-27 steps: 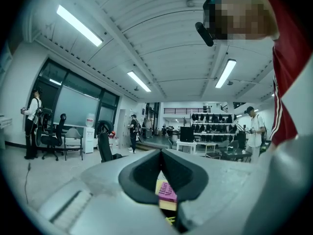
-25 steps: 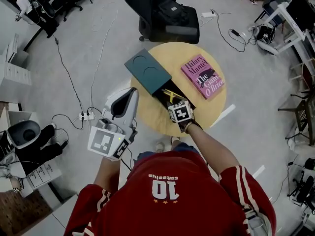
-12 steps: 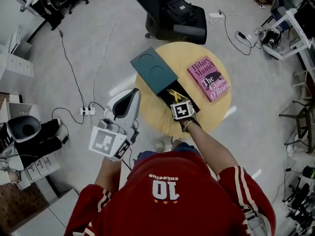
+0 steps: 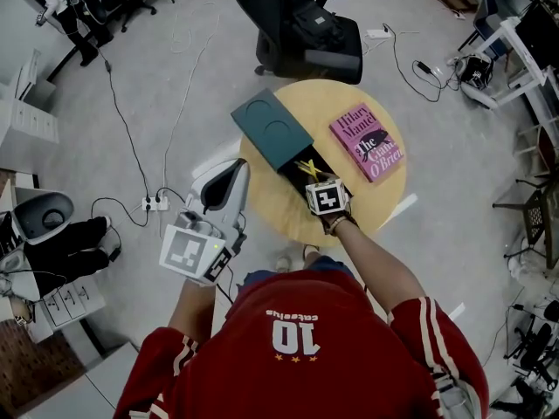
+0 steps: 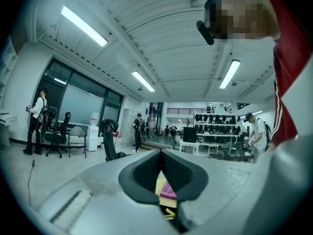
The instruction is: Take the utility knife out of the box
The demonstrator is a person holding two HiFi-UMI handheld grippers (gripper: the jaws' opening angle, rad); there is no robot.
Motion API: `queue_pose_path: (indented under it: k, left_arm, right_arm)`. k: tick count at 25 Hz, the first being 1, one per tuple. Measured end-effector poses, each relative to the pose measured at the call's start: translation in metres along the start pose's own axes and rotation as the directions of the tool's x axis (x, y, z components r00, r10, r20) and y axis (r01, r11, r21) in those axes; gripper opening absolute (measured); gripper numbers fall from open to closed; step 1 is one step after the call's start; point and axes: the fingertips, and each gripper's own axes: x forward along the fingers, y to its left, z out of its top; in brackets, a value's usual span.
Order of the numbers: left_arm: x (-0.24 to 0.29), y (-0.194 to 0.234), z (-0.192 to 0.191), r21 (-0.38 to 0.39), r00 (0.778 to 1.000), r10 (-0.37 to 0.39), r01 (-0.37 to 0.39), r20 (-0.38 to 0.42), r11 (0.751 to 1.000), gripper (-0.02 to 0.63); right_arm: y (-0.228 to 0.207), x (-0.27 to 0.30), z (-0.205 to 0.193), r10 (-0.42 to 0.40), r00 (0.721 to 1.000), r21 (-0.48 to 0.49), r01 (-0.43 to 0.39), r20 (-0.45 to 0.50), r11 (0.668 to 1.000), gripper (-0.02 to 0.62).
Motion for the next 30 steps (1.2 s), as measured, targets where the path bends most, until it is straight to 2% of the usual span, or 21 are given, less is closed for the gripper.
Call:
queue_pose_path:
  k: [8, 15, 22, 26, 30]
  left_arm:
    - [-0.011, -0.017, 0.007, 0.024, 0.999, -0.032, 0.032, 0.027, 0.999, 0.003]
    - [-0.017, -0.035, 0.023, 0.057, 0.995, -0.073, 0.070, 0.063, 0.996, 0.002]
    - [-0.018, -0.054, 0.035, 0.093, 0.991, -0.110, 0.102, 0.078, 0.990, 0.003]
    - [-0.017, -0.062, 0.039, 0.110, 0.988, -0.135, 0.126, 0.077, 0.986, 0.002]
    - [-0.014, -0.074, 0.048, 0.130, 0.984, -0.157, 0.145, 0.087, 0.981, 0.003]
  right_arm:
    - [0.011, -0.064, 0.039, 0.006, 0.984, -0.038, 0.001, 0.180, 0.999, 0.049]
    - [0.011, -0.148, 0.078, -0.011, 0.928, -0.015, 0.018, 0.372, 1.000, 0.049]
    - [0.014, -0.239, 0.105, -0.017, 0.840, 0.000, 0.020, 0.542, 1.000, 0.049]
    - [0.020, -0.297, 0.122, -0.020, 0.766, -0.016, 0.040, 0.642, 0.999, 0.049]
    - [0.023, -0.358, 0.136, -0.025, 0.680, -0.020, 0.058, 0.733, 0.998, 0.049]
